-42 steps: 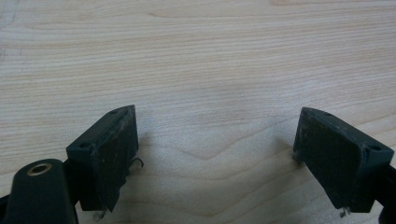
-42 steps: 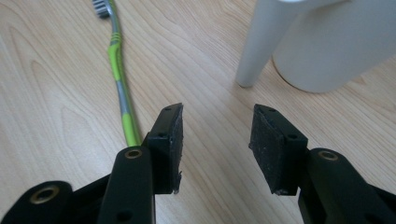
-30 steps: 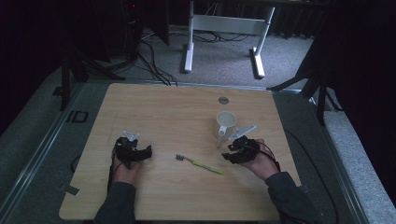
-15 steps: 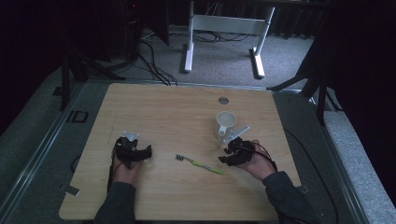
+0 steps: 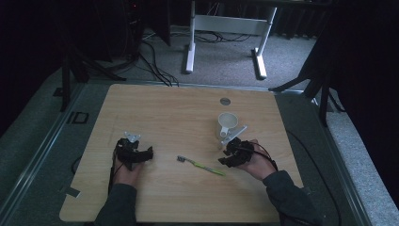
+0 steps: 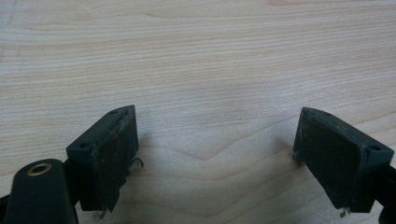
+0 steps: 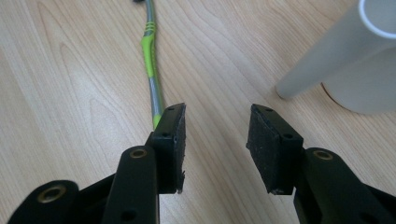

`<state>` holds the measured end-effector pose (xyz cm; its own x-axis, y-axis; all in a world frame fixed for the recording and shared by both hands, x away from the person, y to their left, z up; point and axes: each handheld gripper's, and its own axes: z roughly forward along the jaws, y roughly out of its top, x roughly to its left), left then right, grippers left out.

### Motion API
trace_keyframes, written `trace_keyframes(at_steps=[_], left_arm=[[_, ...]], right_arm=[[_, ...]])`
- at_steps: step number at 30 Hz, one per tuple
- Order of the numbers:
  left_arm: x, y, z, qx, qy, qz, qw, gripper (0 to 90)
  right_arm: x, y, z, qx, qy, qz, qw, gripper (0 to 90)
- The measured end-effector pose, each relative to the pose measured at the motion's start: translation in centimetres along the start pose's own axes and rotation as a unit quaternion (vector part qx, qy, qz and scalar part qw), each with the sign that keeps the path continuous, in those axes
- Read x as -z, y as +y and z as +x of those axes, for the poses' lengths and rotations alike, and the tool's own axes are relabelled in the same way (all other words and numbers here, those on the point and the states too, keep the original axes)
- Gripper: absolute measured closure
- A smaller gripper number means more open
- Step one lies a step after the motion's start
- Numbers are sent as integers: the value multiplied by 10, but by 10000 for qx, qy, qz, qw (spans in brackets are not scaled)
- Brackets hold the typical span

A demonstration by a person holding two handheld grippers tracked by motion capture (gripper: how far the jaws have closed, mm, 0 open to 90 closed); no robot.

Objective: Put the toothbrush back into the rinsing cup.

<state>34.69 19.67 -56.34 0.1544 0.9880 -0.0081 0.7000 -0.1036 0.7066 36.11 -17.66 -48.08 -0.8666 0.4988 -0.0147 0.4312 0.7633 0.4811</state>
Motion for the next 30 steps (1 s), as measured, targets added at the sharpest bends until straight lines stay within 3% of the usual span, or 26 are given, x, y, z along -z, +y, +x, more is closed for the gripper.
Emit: trace_keyframes(at_steps=[14, 30], left_arm=[[0, 0, 0, -11, -8, 2, 10000, 145], [-1, 1, -1, -28, -27, -2, 10000, 145]], right_arm=[[-6, 14, 4, 229, 146, 265, 9993, 584], [-10, 36, 14, 576, 143, 454, 9972, 574]])
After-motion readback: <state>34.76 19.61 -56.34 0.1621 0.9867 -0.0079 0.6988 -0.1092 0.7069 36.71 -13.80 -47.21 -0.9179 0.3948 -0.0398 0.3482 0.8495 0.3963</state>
